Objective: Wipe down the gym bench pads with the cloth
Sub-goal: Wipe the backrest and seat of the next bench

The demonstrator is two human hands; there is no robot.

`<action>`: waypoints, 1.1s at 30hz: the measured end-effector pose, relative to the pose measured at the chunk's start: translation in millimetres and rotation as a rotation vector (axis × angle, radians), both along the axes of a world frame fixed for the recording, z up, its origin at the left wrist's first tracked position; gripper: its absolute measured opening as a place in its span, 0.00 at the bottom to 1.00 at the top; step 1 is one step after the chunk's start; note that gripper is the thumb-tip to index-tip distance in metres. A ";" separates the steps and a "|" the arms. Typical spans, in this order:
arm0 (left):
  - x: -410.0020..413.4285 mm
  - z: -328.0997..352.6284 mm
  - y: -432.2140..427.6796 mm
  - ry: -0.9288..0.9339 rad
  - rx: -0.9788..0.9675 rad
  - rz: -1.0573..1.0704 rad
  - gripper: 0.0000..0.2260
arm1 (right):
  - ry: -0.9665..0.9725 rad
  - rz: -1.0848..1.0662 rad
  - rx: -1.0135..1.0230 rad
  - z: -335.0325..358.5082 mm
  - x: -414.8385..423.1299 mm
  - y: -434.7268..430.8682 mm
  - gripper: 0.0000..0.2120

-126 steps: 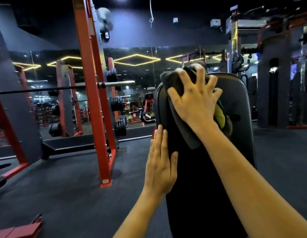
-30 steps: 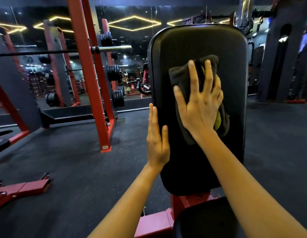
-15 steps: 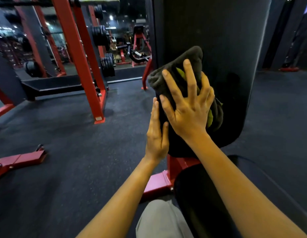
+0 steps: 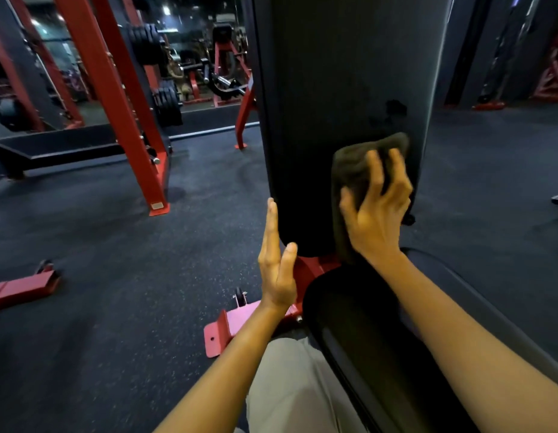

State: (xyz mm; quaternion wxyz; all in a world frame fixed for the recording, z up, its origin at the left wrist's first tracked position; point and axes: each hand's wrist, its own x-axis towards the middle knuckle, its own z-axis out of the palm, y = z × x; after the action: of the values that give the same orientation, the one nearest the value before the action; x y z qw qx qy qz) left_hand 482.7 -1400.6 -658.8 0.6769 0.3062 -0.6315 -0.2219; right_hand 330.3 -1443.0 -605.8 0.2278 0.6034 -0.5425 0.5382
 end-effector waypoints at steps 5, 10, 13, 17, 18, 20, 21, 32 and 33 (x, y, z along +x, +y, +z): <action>-7.8 17.5 -2.3 0.043 0.027 0.000 0.35 | 0.254 0.093 -0.061 -12.1 39.7 13.5 0.28; -2.8 14.2 -3.0 0.020 0.051 -0.014 0.36 | 0.297 0.147 -0.074 -19.3 -19.8 -1.3 0.29; -2.0 17.8 -5.1 -0.017 0.057 0.007 0.34 | -0.304 0.013 0.079 9.8 -11.0 -3.2 0.29; -8.9 19.8 -5.3 -0.035 0.030 0.048 0.34 | 0.092 0.080 -0.039 -6.8 34.2 12.8 0.31; -8.6 22.2 -4.8 -0.062 0.007 0.050 0.35 | 0.281 0.128 -0.075 -18.0 31.5 13.5 0.30; -4.1 31.1 -6.7 -0.189 -0.083 0.097 0.34 | 0.369 0.151 -0.104 -23.7 13.6 7.7 0.29; -0.6 37.7 -9.1 -0.269 -0.139 0.138 0.32 | 0.290 0.119 -0.095 -20.4 5.9 4.3 0.29; 9.2 165.8 -56.4 -1.047 -0.638 0.621 0.23 | -0.632 -0.023 0.086 14.0 81.8 17.3 0.29; 12.5 168.3 -58.1 -1.095 -0.666 0.632 0.23 | -0.535 -0.020 0.054 20.7 79.2 14.0 0.27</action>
State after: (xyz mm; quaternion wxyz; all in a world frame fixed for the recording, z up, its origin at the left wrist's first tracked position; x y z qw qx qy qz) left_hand 495.2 -1458.8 -490.4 0.3521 0.3191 -0.7960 0.3750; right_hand 409.5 -1429.0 -585.1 0.0656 0.4402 -0.6034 0.6617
